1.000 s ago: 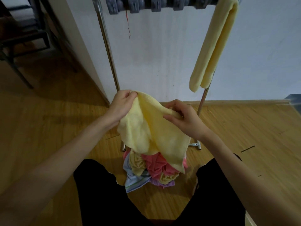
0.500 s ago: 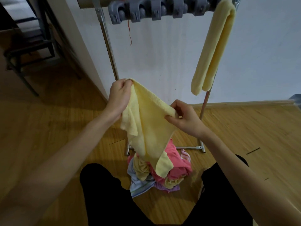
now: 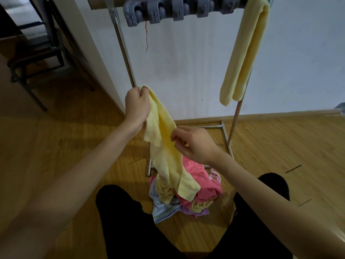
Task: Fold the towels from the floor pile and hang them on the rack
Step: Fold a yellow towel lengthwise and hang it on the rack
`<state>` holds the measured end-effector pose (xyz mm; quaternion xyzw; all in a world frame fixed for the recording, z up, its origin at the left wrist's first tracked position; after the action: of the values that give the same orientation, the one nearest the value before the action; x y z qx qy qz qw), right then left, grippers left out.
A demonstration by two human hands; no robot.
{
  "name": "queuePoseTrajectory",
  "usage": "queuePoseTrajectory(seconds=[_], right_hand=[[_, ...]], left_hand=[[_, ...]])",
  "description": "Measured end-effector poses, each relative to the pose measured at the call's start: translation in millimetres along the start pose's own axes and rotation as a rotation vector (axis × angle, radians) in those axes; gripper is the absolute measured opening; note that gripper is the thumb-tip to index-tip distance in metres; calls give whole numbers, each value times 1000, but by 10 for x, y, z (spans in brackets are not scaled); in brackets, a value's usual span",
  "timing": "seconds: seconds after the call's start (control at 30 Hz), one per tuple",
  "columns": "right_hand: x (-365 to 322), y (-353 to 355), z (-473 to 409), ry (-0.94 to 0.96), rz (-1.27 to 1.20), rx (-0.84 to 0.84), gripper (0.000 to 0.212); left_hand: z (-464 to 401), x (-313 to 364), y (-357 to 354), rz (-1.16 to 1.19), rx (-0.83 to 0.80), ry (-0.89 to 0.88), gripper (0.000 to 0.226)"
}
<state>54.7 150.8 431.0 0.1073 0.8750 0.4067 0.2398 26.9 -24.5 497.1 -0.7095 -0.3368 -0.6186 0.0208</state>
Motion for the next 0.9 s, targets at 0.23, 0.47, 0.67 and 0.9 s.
queuePoseTrajectory(seconds=[0.23,0.47,0.67,0.9], right_hand=[[-28,-157,-97,-182,-130,-84,40],[49,-125,-103,-293,5,-86,52],[74,-127,-100,-325,25,-70,31],[249,43,-27,-307,-97,-65,28]], left_hand=[[89,-3,-61,-67,-48,1,34],[180,25,-54,38,-162,98,39],[313,132,-142,184,-245,112,29],[157,-21,0,75,-216,123,24]])
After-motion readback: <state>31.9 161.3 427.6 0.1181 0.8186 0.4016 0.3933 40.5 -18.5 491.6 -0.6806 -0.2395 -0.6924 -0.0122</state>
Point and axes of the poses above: each hand's wrist, its own z-axis away from the middle knuckle, its own y-axis out of the back of the hand, x = y × z, the point moved 2 cm from there along -z, towards the middle knuckle, and after that the axes turned 1 degree about -x, right-handed, at the moved point
